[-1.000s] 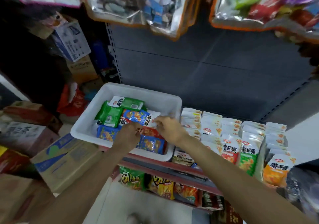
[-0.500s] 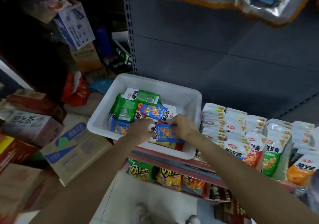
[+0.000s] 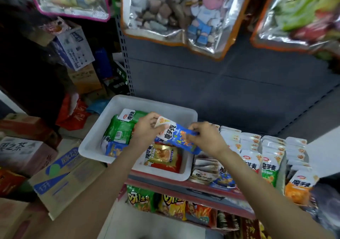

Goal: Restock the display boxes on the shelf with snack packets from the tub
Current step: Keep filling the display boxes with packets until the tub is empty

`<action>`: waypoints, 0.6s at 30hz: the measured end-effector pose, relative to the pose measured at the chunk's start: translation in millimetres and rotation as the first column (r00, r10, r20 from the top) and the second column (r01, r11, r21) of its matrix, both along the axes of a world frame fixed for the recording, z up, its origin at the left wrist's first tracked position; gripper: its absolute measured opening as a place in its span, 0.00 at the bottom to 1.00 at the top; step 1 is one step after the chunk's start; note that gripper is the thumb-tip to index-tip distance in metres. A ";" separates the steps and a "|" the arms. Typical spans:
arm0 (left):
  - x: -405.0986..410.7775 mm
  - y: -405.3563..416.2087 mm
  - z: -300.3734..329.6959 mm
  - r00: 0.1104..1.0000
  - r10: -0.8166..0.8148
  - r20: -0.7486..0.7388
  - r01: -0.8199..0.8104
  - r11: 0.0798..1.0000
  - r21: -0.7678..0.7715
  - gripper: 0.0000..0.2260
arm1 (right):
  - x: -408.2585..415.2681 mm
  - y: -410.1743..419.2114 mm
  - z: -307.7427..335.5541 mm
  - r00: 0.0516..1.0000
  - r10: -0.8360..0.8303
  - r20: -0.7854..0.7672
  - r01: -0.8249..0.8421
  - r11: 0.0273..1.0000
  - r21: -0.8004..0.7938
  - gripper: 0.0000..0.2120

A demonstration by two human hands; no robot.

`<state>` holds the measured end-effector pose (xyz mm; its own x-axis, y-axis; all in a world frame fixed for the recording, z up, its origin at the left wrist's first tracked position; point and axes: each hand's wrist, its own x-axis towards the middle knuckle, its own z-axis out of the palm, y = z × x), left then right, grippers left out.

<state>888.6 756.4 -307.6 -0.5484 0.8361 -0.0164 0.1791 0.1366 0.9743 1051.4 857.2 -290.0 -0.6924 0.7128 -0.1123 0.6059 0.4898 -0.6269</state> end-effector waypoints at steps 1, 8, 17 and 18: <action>11.1 10.3 8.5 0.999 -0.029 -0.013 0.030 0.999 0.030 0.07 | 6.1 3.3 6.3 1.000 0.006 -0.013 -0.006 1.000 -0.001 0.06; 89.5 75.5 17.2 0.967 -0.079 -0.240 0.089 0.996 0.031 0.20 | 79.9 40.2 22.0 0.910 -0.327 -0.255 0.306 0.944 -0.120 0.13; 160.8 115.3 -5.8 0.318 -0.658 -0.683 0.228 0.752 -0.618 0.22 | 165.9 87.3 18.0 0.653 -0.636 -0.411 0.600 0.766 -0.233 0.09; 163.0 117.5 -5.9 0.272 -0.670 -0.691 0.198 0.741 -0.641 0.21 | 168.9 88.8 17.9 0.650 -0.637 -0.416 0.602 0.765 -0.231 0.10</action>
<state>1051.6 873.9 -313.5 0.0013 0.9867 -0.1626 0.9933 0.0176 0.1144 1220.3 946.1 -272.0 -0.0729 0.9970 0.0248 0.3970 0.0518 -0.9164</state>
